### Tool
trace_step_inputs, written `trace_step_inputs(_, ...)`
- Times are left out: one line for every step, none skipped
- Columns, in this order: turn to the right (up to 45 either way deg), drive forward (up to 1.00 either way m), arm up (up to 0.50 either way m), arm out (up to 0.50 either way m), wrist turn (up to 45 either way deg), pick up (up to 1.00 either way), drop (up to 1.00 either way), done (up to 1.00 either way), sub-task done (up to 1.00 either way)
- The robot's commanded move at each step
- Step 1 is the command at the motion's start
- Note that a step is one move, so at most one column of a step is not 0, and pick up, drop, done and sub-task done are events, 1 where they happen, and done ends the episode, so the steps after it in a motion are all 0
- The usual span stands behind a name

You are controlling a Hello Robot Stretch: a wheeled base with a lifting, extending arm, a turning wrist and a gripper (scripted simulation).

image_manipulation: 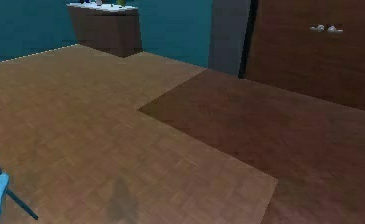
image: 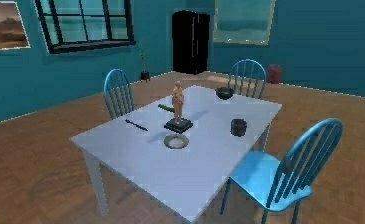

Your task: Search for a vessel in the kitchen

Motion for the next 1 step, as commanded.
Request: trace_step_inputs(0.0,0.0,0.0,0.0,0.0,0.0,0.0,1.0,0.0)
